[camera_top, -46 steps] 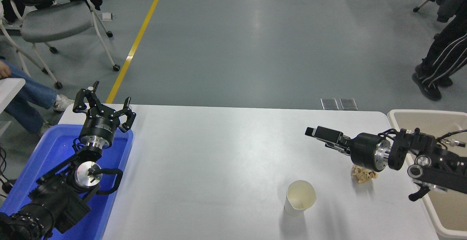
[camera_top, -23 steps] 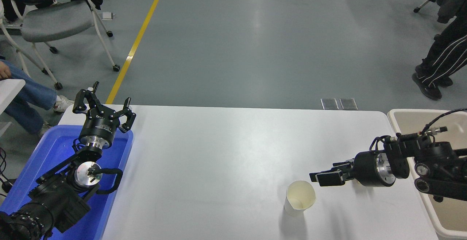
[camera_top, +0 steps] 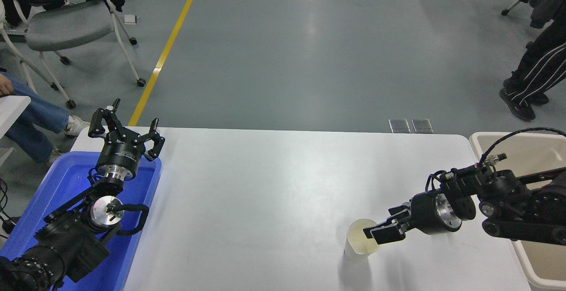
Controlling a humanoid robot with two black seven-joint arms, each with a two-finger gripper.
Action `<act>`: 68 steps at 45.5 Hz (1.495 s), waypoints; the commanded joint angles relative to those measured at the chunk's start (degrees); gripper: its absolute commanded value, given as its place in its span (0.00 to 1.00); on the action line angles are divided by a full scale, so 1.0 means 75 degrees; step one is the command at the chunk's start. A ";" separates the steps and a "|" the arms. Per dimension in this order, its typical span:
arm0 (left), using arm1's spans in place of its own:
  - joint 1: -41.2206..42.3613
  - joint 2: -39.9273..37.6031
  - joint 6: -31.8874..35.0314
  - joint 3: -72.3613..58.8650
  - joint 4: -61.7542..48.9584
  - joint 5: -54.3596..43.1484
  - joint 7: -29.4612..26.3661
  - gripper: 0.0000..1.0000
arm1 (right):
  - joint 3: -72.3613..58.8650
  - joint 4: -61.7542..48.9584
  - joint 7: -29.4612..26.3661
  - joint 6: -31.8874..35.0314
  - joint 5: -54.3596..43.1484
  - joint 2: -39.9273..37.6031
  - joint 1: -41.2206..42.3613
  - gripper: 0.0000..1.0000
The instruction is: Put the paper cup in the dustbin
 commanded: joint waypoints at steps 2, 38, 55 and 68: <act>0.0000 0.0000 0.0000 0.0000 0.0000 0.0000 0.0000 1.00 | -0.0123 -0.0627 0.0006 -0.0027 -0.0016 0.0502 -0.0136 1.00; 0.0000 0.0000 0.0000 0.0000 0.0000 0.0000 0.0000 1.00 | -0.0334 -0.1225 0.1120 -0.0039 -0.0016 0.0959 -0.0172 0.00; 0.0000 0.0000 0.0000 0.0000 0.0000 0.0000 0.0000 1.00 | -0.0323 -0.1237 0.1131 -0.0039 0.0043 0.0866 -0.0078 0.00; 0.0000 0.0000 0.0000 0.0000 0.0000 0.0000 0.0000 1.00 | -0.0440 -0.0710 0.1213 0.0113 0.0383 -0.0001 0.1210 0.00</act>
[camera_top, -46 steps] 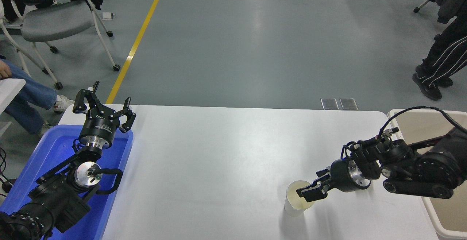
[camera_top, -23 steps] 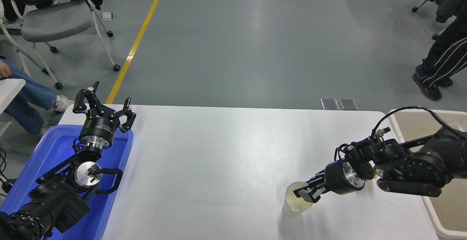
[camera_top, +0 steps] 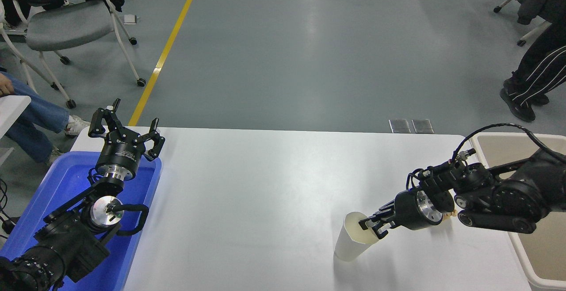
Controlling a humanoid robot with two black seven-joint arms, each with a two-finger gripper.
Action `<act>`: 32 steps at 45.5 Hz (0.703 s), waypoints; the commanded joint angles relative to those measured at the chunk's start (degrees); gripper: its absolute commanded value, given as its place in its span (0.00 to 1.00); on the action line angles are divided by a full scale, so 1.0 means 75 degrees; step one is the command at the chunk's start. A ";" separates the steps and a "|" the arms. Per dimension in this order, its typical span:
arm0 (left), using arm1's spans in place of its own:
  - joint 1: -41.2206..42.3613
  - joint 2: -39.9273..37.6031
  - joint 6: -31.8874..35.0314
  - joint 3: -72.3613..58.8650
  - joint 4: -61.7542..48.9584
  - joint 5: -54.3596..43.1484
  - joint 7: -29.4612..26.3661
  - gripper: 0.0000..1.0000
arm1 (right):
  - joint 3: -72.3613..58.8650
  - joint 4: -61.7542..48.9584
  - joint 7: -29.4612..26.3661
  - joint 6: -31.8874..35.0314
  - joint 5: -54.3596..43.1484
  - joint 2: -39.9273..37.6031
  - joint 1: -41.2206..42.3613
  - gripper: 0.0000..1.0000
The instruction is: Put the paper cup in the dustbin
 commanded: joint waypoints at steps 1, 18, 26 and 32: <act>0.0000 0.0000 0.0000 0.0000 0.0000 0.0000 0.0000 1.00 | -0.0100 0.0384 0.0050 0.0266 0.0251 -0.0715 0.1120 0.00; 0.0000 0.0000 0.0000 0.0000 0.0000 0.0000 0.0000 1.00 | 0.1131 0.1193 0.0085 0.2997 0.0368 -0.1970 0.3031 0.00; 0.0000 0.0000 0.0000 0.0000 0.0000 0.0000 0.0000 1.00 | 0.1166 0.1345 0.0085 0.3454 0.0391 -0.1994 0.3710 0.00; 0.0000 0.0000 0.0000 0.0000 0.0000 0.0000 0.0000 1.00 | 0.1224 0.1404 0.0085 0.3794 0.0485 -0.1982 0.4215 0.00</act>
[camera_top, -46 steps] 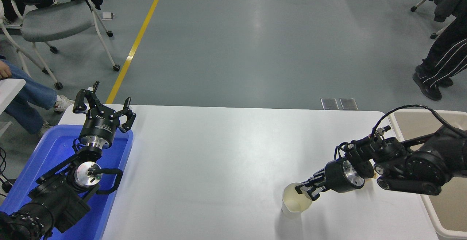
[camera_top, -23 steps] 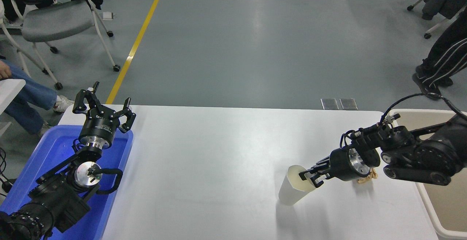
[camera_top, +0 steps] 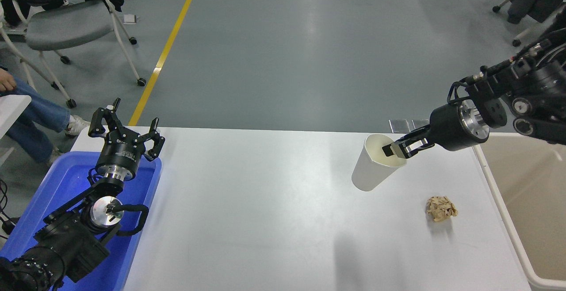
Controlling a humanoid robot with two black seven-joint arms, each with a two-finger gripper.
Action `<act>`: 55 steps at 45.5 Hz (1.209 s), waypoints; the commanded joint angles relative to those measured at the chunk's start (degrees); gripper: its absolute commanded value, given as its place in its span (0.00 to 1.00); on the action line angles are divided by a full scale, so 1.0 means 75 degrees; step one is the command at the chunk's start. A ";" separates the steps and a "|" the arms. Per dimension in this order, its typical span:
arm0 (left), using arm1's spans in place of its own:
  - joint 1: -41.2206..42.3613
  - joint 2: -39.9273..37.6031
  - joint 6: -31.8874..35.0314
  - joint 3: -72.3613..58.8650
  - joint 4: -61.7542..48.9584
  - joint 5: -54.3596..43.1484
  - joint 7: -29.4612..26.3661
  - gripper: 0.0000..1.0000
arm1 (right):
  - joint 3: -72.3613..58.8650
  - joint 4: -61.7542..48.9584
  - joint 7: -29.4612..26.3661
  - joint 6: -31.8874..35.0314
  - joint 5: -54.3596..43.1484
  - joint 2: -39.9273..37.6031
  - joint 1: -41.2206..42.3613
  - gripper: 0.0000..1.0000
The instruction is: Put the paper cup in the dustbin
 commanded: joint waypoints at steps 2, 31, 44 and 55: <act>0.0000 0.0000 0.0000 0.0000 0.0000 0.0000 0.0000 1.00 | 0.0197 0.0192 0.0001 0.0761 0.0125 -0.0130 0.0939 0.00; 0.0000 0.0000 0.0000 0.0000 0.0000 0.0000 0.0000 1.00 | 0.0502 0.0075 -0.0116 0.0633 0.0301 -0.0212 0.0635 0.00; 0.0000 0.0000 0.0000 0.0000 0.0000 0.0000 0.0000 1.00 | 0.0513 -0.0452 -0.0093 0.0621 0.0277 -0.0938 0.0366 0.00; 0.0000 0.0000 0.0000 0.0000 0.0000 0.0000 0.0000 1.00 | 0.1029 -0.1448 -0.0034 0.0351 0.0289 -0.2589 -0.0455 0.00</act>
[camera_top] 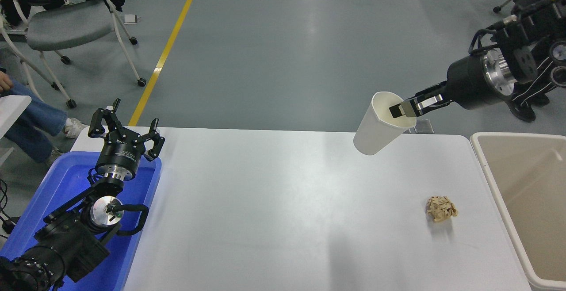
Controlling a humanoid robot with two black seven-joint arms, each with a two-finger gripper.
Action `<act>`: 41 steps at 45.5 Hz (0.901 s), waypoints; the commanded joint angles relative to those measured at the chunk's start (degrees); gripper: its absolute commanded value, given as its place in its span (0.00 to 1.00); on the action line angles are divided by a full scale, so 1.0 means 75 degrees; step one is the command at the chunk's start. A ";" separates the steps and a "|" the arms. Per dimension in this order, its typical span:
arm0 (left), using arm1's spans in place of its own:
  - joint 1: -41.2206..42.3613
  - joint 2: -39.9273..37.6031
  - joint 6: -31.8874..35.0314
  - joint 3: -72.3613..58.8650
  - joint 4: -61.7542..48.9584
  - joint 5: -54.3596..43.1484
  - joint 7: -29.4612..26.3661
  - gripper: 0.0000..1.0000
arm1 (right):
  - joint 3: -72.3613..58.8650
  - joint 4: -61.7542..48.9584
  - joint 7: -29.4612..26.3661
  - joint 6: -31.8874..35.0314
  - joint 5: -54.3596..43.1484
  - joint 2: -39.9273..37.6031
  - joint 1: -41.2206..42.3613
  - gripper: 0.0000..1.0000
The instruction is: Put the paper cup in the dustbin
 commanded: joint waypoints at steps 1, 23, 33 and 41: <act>0.0000 0.0000 0.0000 0.0000 0.0000 0.0001 0.0001 1.00 | 0.0351 -0.0768 0.0056 -0.0136 0.0008 -0.1454 -0.0713 0.00; 0.0000 0.0000 0.0000 0.0000 0.0000 0.0001 0.0001 1.00 | 0.0445 -0.3333 0.0056 -0.0218 0.0745 -0.2101 -0.3173 0.00; 0.0000 0.0000 0.0000 0.0000 0.0000 0.0001 0.0001 1.00 | 0.0480 -0.4400 0.0044 -0.0218 0.1532 -0.1738 -0.4263 0.00; 0.0000 0.0000 0.0000 0.0000 0.0000 0.0001 0.0001 1.00 | 0.0480 -0.5642 -0.0003 -0.0464 0.2116 -0.0930 -0.5247 0.00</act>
